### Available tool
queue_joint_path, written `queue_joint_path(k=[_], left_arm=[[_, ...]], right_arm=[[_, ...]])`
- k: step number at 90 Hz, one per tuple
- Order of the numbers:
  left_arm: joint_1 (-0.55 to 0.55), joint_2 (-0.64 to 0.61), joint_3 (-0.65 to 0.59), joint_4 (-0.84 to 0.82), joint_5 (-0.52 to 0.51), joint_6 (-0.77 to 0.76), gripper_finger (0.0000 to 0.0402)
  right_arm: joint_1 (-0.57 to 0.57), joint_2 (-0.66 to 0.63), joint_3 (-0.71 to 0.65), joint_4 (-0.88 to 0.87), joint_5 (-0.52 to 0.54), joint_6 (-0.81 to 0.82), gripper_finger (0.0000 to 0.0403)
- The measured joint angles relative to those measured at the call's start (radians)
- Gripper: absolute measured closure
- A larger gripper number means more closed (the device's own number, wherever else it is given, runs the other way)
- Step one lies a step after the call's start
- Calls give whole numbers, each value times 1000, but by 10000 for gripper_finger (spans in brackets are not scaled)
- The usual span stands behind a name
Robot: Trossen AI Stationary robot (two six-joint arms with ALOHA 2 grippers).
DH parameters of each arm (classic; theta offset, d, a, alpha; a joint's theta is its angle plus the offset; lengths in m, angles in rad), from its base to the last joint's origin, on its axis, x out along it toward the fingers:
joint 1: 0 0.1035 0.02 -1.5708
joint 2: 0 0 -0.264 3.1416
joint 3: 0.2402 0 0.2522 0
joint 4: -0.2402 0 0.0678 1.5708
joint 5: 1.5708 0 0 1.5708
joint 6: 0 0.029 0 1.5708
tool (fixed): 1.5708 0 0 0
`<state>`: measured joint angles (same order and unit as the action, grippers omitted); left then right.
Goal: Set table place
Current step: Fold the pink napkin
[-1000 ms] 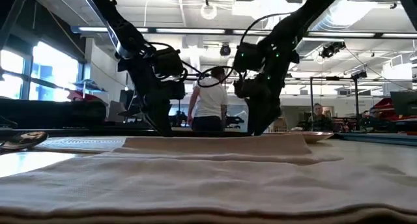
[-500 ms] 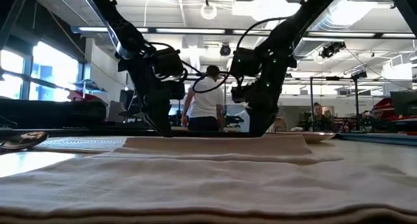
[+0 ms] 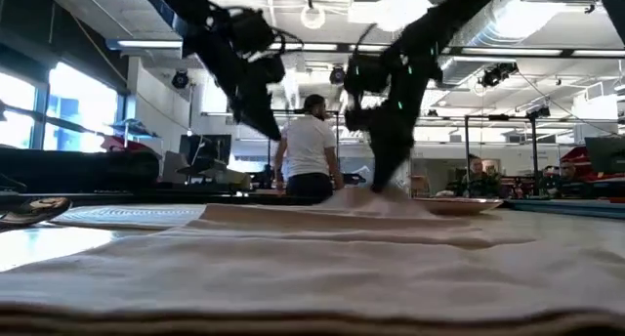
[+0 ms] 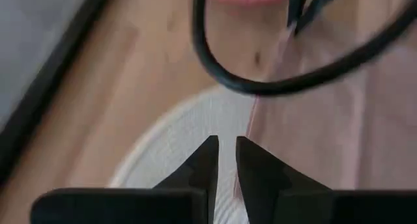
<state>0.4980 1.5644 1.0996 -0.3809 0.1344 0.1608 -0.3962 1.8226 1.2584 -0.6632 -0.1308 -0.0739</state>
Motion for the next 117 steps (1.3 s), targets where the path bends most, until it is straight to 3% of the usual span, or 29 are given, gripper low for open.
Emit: queue_joint_path(k=[21,38,54,69,81,88,107,117], left_arm=[[1,-145,2,-3,-44,-1,365],[-1,-249,2,-3,-40,6,365],[-6,-283,2,-4,14,42,353],[-8,-300,2,6,5,36,340],[-9,-325,2,31,-97,55,337],[-7,-352,2,51,-178,71,337],[-6,-428,2,58,-278,112,337],[-7,-453,2,43,-275,106,337]], right_arm=[[28,-39,267,-222,32,-86,403],[53,-37,496,-334,136,-147,403],[60,-36,675,-452,161,-171,403],[73,-38,815,-460,301,-229,403],[69,-33,895,-393,536,-346,403],[70,-33,952,-371,618,-371,403],[154,-34,1091,-396,739,-351,403],[234,-38,1079,-506,662,-203,403]])
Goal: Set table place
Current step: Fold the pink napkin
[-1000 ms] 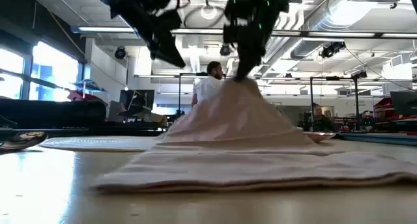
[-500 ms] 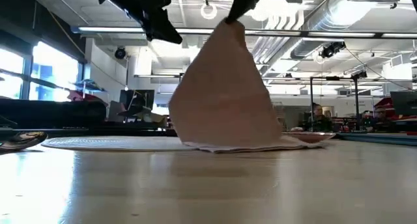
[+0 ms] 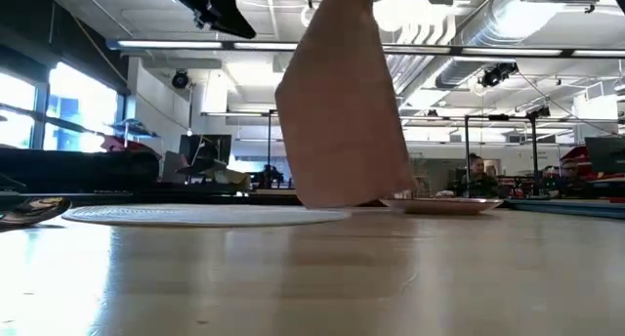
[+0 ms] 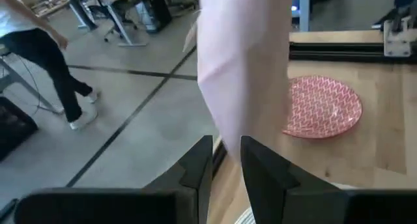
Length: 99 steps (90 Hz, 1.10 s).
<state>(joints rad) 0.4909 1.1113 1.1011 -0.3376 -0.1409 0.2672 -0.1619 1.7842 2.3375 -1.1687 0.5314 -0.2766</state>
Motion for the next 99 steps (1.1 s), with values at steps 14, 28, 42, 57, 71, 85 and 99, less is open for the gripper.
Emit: queue_joint_path(k=[14,28,42,57,71,85,99], left_arm=[[-10,-11,0,-59,62,-4,337],[-42,-11,0,-136,152,-4,337],[-95,-11,-1,-238,232,-32,337],[-186,-10,-73,-240,397,-143,337],[-313,-10,-175,-175,415,-248,337],[-433,18,-284,51,386,-389,337],[-542,111,-336,238,278,-493,337]], right_arm=[[127,5,-205,-57,-170,165,403],[217,6,-454,98,-371,263,403],[266,6,-635,145,-452,385,403],[326,6,-779,225,-517,472,403],[408,6,-845,260,-540,522,403],[521,3,-899,341,-543,475,403],[607,4,-1029,532,-541,560,403]])
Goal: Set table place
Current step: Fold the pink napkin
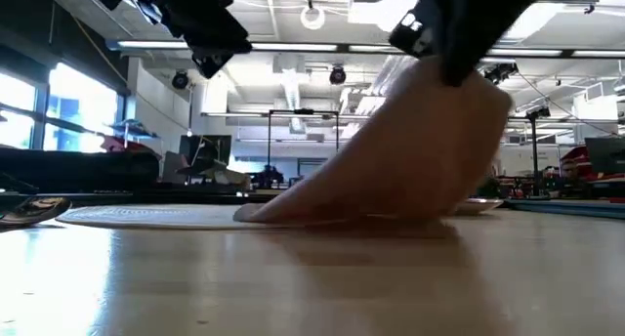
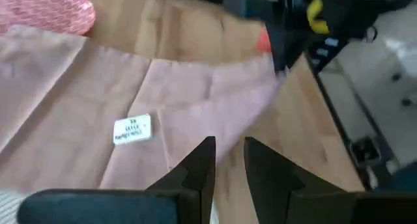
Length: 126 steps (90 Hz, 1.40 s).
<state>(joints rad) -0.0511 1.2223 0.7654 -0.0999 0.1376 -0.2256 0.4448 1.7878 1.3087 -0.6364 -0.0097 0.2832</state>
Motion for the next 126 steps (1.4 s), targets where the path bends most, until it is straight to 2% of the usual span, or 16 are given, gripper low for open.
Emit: queue_joint_path(k=[16,38,55,66,82,102,116,126], left_arm=[[-89,164,6,131,-145,18,337],[-142,418,145,170,-148,-6,337],[-113,618,306,125,-170,-27,336],[-92,711,378,115,-173,35,326],[-58,793,437,95,-104,71,293],[-39,813,437,78,-131,78,251],[-40,813,437,85,-52,143,244],[-45,826,438,76,-53,174,248]], right_arm=[[61,0,-144,202,26,124,403],[96,0,-248,268,16,164,403],[100,0,-261,276,17,161,403],[100,0,-261,284,14,181,403],[106,0,-261,289,7,188,403],[106,0,-260,302,16,188,403],[106,0,-260,308,27,188,403],[106,0,-260,308,33,188,403]])
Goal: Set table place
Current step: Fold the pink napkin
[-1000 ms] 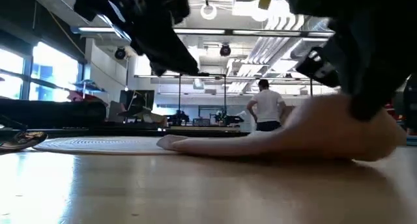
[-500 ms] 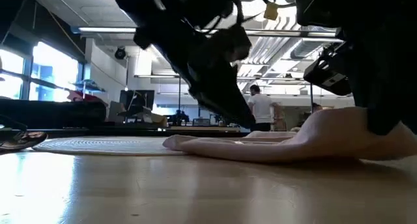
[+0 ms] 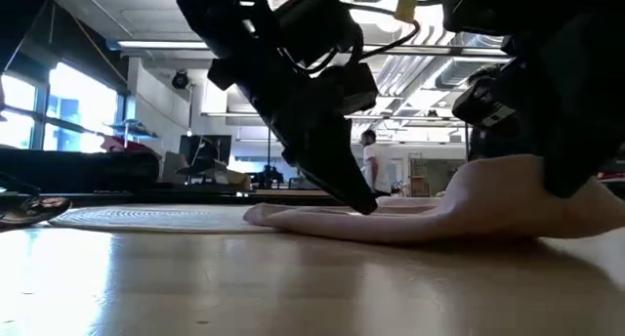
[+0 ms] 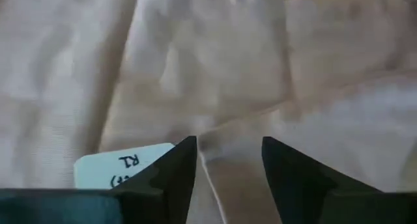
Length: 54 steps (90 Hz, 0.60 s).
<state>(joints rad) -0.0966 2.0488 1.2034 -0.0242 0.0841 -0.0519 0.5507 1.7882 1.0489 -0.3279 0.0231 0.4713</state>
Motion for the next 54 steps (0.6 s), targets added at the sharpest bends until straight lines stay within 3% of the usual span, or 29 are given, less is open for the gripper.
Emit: queue_joint_path(k=[27,54], left_arm=[[-14,13,1,-4,-54,-49,294],[-24,-5,-2,-24,-40,-77,396]], right_arm=[[0,0,1,1,0,0,403],[0,0,1,1,0,0,403]])
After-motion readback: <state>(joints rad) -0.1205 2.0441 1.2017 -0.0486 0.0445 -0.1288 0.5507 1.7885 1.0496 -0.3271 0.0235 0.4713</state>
